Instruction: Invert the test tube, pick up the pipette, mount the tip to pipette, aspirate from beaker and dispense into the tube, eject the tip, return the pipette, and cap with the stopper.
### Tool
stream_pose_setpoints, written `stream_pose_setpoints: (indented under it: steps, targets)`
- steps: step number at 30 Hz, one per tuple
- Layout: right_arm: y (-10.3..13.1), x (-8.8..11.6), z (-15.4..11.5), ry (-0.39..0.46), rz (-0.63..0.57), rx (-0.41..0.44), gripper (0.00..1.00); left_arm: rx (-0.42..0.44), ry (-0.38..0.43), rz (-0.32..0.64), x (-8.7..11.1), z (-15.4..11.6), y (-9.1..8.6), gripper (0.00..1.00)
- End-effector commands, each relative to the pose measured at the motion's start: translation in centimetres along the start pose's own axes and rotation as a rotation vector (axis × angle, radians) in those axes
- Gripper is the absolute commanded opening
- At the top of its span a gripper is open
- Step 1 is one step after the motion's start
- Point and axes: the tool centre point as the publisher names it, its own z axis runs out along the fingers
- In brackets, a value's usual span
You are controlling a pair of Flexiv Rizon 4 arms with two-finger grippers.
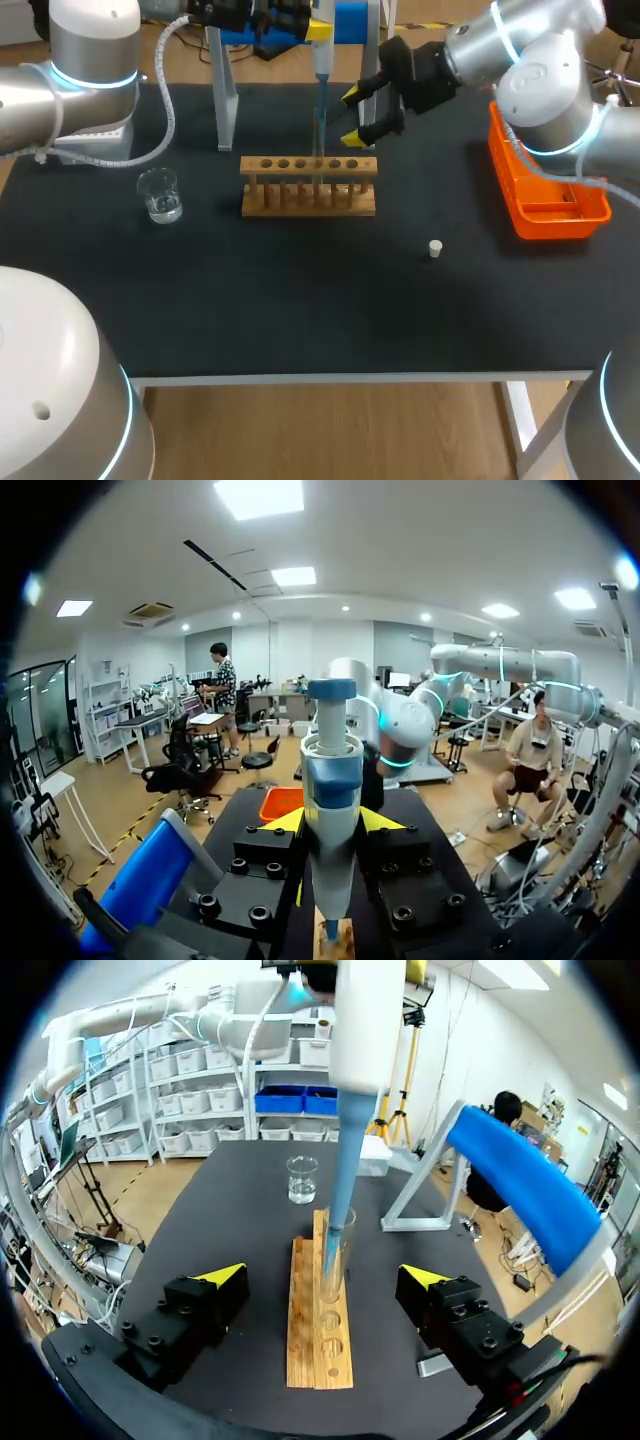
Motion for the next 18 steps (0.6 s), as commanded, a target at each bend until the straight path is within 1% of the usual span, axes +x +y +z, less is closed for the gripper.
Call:
stream_pose_setpoints:
  steps: [1,5,8,11,17,18]
  targets:
    - [1.4,1.4,-4.9,-0.028,0.006,0.023,1.00,0.001,0.001,0.001,-0.1,0.0,0.0,0.00]
    - [2.9,1.8,-7.2,-0.041,0.007,0.025,1.00,0.001,0.001,0.001,-0.1,0.0,0.0,0.00]
    - [4.0,2.0,-8.7,-0.068,0.006,0.022,1.00,0.001,0.001,0.001,-0.1,0.0,0.0,0.00]
    - [5.1,2.1,-10.1,-0.095,0.001,0.000,1.00,0.001,0.001,0.001,-0.1,0.0,0.0,0.00]
    - [7.1,1.9,-12.2,-0.137,-0.008,-0.015,1.00,0.001,0.001,0.001,-0.1,0.0,0.0,0.00]
    - [7.4,1.9,-12.4,-0.141,-0.010,-0.005,1.00,0.001,0.001,0.001,-0.1,0.0,0.0,0.00]
